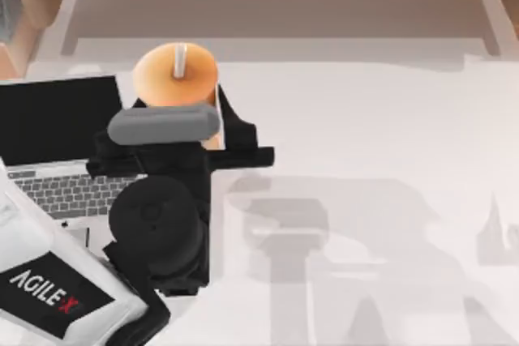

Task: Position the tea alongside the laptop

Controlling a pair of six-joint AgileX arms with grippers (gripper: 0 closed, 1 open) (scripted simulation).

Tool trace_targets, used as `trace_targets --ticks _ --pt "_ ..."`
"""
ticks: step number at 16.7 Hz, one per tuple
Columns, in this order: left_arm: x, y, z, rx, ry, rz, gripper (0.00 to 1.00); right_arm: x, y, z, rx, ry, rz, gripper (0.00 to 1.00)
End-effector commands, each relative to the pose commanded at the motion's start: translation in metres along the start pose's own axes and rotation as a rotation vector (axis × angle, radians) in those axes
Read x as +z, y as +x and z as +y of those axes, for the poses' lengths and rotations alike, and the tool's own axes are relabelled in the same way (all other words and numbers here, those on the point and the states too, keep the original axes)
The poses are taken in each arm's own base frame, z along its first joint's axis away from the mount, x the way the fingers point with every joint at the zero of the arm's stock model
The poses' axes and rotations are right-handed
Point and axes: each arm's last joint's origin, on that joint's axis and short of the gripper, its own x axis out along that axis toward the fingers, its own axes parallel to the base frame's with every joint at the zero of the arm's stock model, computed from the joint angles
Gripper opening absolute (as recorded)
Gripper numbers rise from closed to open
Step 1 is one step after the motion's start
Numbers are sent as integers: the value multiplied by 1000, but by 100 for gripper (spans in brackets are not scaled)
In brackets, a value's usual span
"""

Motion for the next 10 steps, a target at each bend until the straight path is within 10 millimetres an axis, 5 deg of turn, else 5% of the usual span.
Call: trace_targets --ticks 10 --pt "-7 -30 18 -27 54 50 0 0 0 0 0 0 0 100"
